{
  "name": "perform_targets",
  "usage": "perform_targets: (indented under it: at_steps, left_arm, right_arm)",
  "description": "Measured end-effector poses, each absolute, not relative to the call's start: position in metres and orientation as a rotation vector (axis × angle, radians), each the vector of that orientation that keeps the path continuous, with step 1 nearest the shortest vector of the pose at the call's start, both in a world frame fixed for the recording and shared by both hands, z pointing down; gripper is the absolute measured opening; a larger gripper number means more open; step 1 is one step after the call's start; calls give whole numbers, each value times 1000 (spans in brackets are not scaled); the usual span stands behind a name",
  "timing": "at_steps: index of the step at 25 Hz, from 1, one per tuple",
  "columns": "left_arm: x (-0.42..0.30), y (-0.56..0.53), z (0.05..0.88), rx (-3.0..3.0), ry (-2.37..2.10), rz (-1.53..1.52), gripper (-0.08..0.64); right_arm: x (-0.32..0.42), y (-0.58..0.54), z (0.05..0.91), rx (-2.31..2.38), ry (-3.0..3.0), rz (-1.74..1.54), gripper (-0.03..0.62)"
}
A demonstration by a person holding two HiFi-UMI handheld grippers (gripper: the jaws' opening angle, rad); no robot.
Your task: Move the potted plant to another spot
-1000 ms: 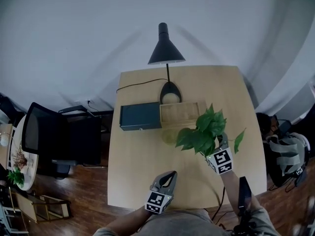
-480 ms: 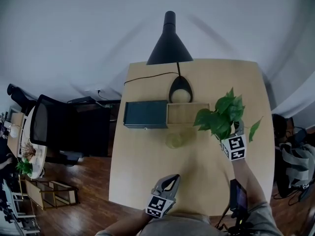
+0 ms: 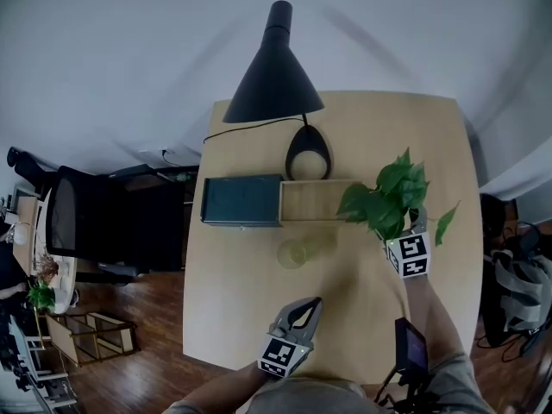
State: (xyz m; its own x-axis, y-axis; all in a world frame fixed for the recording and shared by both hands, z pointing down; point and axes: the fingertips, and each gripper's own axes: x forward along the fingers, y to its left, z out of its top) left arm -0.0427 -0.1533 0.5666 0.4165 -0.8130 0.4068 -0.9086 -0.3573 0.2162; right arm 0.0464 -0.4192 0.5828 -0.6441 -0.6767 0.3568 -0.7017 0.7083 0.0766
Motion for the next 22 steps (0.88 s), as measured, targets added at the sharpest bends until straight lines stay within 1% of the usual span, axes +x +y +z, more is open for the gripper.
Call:
perform_targets:
  at_steps: [8,22]
  left_arm:
    - [-28,-185,573,2293,-1414,311,-6]
    - [-28,-187,592,2255,-1389,333,-6]
  right_arm:
    - [60,-439,609,1104,-2526,144,477]
    - [68,-453,654,1147,-2453,223,477]
